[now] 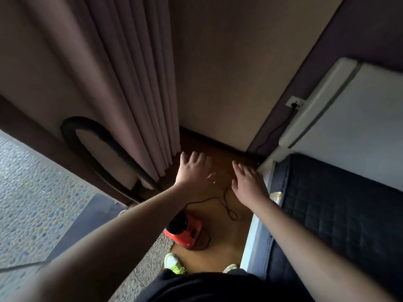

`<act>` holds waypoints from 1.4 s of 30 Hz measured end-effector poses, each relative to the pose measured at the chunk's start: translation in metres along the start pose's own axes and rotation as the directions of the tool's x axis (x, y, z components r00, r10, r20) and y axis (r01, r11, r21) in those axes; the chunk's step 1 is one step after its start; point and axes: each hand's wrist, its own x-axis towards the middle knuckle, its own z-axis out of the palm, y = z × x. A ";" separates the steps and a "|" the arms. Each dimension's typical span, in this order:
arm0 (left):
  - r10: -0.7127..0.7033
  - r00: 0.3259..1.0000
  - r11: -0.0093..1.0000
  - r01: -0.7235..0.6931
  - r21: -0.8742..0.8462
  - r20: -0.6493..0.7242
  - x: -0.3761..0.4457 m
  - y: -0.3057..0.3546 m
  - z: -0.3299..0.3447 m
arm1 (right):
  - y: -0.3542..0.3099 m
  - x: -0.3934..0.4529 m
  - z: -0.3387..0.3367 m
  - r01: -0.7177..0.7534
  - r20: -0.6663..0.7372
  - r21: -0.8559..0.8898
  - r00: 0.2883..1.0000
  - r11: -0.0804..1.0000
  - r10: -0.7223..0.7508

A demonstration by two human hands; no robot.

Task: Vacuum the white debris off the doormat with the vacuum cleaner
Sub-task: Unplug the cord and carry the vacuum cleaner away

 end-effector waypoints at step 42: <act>0.236 0.968 0.972 -0.234 -0.026 0.086 0.264 0.205 -0.044 | 0.257 0.163 -0.063 -0.195 -0.201 0.165 0.953 0.967 0.227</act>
